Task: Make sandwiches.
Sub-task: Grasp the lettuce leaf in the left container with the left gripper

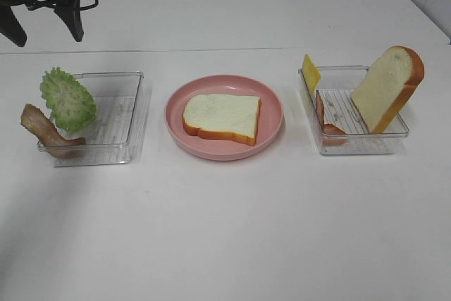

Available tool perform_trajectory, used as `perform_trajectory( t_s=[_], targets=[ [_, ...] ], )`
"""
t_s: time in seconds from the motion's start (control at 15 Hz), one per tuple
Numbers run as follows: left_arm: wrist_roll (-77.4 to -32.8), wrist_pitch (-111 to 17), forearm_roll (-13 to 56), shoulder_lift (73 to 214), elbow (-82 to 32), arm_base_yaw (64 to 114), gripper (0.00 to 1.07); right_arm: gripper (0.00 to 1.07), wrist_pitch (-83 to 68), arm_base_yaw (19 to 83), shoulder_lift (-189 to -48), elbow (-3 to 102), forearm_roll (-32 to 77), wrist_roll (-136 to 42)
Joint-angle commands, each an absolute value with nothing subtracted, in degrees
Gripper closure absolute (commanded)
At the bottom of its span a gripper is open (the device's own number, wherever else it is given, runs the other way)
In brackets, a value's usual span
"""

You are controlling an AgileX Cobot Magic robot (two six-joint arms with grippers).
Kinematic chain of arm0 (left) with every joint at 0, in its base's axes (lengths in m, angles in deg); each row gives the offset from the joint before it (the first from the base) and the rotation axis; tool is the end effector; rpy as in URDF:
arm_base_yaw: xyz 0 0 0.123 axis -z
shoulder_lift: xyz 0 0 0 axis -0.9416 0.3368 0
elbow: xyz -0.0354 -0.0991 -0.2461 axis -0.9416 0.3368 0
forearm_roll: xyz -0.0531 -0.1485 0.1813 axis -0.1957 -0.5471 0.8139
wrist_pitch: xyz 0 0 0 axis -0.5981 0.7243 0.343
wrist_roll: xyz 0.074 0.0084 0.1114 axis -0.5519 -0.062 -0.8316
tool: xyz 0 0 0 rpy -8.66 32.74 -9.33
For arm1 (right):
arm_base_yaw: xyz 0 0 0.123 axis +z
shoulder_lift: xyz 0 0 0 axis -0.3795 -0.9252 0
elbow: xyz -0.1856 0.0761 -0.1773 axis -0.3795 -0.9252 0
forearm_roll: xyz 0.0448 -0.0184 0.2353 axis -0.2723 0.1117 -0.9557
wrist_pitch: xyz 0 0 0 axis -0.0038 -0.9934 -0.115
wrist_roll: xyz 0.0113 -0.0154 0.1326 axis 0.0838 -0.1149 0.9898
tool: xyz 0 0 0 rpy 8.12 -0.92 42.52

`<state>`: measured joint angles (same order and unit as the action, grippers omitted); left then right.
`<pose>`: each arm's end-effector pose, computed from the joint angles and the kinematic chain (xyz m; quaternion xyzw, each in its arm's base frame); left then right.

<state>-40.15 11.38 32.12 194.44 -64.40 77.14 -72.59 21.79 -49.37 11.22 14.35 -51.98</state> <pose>0.4372 -0.0613 0.2109 -0.0454 0.9881 -0.0565 0.1357 0.0371 0.0173 0.2554 -0.0704 0.8467 0.0297 0.5266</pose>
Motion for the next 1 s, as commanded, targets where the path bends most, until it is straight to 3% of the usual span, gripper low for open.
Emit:
perform_trajectory(
  t_s=[0.07, 0.13, 0.73, 0.87, 1.0],
  targets=[
    [-41.1, 10.7, 32.6, 196.4, -64.6, 75.6, 0.29, 0.28, -72.2, 21.7, -48.7, 11.0, 14.5, -52.6],
    [-42.2, 8.9, 33.4, 198.4, -64.6, 75.6, 0.33, 0.28, -72.2, 21.7, -48.7, 11.0, 14.5, -52.6],
    [-42.1, 5.9, 37.4, 204.0, -64.5, 75.6, 0.33, 0.28, -72.2, 21.7, -48.7, 11.0, 14.5, -52.6],
    [-42.1, 4.6, 37.4, 204.7, -64.5, 75.6, 0.41, 0.28, -72.2, 21.7, -48.7, 11.0, 14.5, -52.6],
    [-42.1, 4.6, 37.4, 205.6, -64.5, 75.6, 0.41, 0.28, -72.2, 21.7, -48.7, 11.0, 14.5, -52.6]
  ],
)
